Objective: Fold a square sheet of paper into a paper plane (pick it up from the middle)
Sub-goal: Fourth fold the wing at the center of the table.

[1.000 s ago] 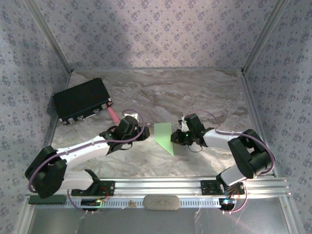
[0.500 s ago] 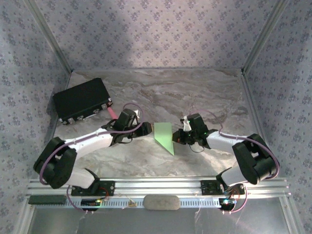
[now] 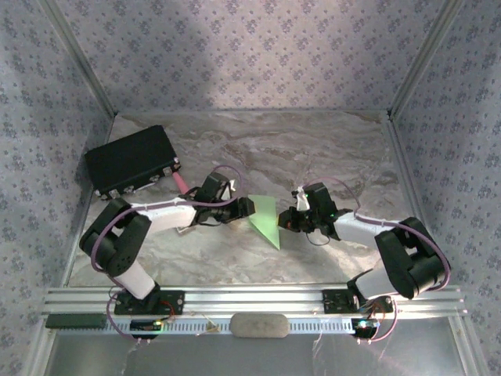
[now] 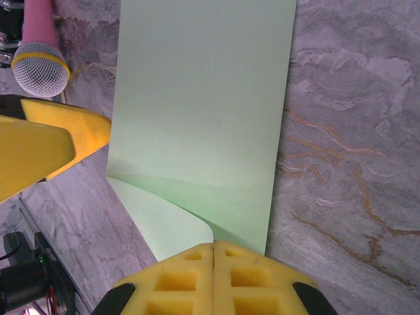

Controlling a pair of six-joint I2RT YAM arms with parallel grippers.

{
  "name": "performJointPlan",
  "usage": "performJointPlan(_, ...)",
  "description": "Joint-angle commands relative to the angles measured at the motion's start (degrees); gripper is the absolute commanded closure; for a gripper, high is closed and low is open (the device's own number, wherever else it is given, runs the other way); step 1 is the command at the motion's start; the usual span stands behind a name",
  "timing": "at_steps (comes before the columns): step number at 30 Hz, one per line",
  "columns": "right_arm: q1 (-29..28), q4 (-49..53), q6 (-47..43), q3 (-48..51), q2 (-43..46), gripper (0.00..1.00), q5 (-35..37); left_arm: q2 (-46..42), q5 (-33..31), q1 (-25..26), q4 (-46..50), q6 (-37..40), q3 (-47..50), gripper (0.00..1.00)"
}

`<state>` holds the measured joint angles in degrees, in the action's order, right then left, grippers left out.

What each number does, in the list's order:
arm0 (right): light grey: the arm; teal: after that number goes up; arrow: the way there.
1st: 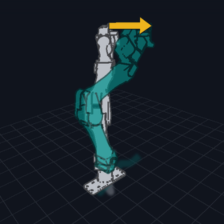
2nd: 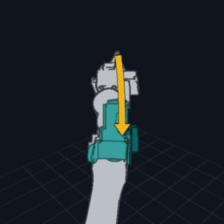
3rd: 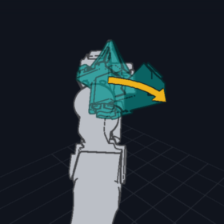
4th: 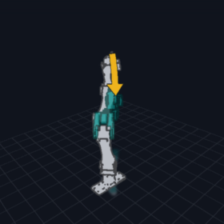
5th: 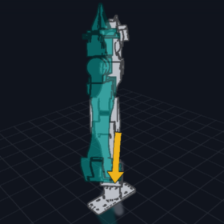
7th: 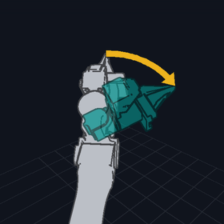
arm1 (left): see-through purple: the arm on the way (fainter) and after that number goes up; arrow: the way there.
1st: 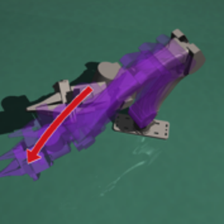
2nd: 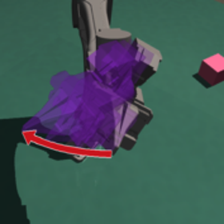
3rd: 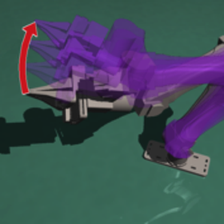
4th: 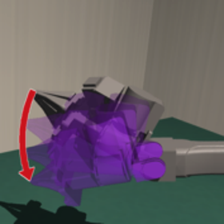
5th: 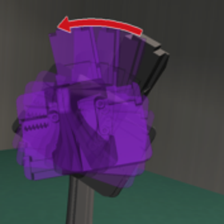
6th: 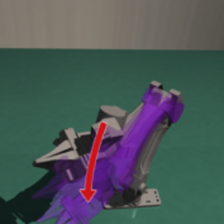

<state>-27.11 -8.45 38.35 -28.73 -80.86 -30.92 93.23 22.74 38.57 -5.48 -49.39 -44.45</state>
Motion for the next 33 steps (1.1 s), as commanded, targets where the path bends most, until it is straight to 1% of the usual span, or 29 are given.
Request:
performJointPlan(1,0.5,-0.4,0.5,1.0,1.2,0.97,-0.9,2.1,3.3,-0.4,-3.1,-1.0,-2.9,0.39)
performJointPlan(8,0.5,-0.6,0.6,1.3,1.3,0.97,-0.8,7.2,7.5,-1.2,-9.3,-4.4,-3.8,0.49)
performJointPlan(12,0.6,-0.6,0.6,1.4,1.3,0.96,-0.9,8.1,8.5,-1.7,-12.3,-6.0,-3.2,0.55)
performJointPlan(16,0.6,-0.3,0.6,1.2,1.3,0.94,-0.8,8.3,9.1,-2.0,-13.6,-6.3,-2.8,0.68)
performJointPlan(18,0.4,0.1,0.5,1.0,1.6,0.92,-1.2,8.4,9.2,-1.9,-14.3,-6.7,-2.6,0.78)
performJointPlan(19,0.4,0.5,0.3,0.9,1.9,0.91,-1.6,8.4,9.1,-1.9,-14.7,-7.2,-2.3,0.85)
performJointPlan(20,0.2,1.6,-0.1,0.5,2.5,0.88,-1.4,8.2,8.7,-2.0,-15.3,-8.0,-1.6,0.89)
performJointPlan(22,-0.4,5.3,-1.7,-0.4,4.3,0.82,1.6,7.5,7.4,-2.0,-17.4,-9.7,0.1,0.91)
performJointPlan(23,-1.0,8.0,-1.9,-0.9,5.5,0.77,4.0,7.0,6.6,-1.9,-18.3,-10.9,1.1,0.93)
performJointPlan(25,-1.7,10.9,-4.6,-1.2,7.7,0.73,7.8,5.9,4.7,-1.4,-20.0,-12.8,2.8,0.95)
performJointPlan(26,-2.1,11.0,-5.4,-0.9,9.0,0.71,8.4,5.1,3.4,-1.0,-20.3,-13.5,3.5,0.95)
performJointPlan(29,-3.9,9.8,-6.6,0.5,13.5,0.60,10.8,2.6,-0.3,0.2,-20.2,-15.2,5.4,0.96)
performJointPlan(31,-5.3,9.2,-7.2,1.5,16.6,0.58,14.6,1.1,-2.8,1.1,-19.2,-15.8,6.4,0.96)
performJointPlan(33,-7.6,7.3,-9.3,3.4,19.9,0.55,18.8,0.3,-3.9,2.1,-18.8,-16.2,6.7,0.95)
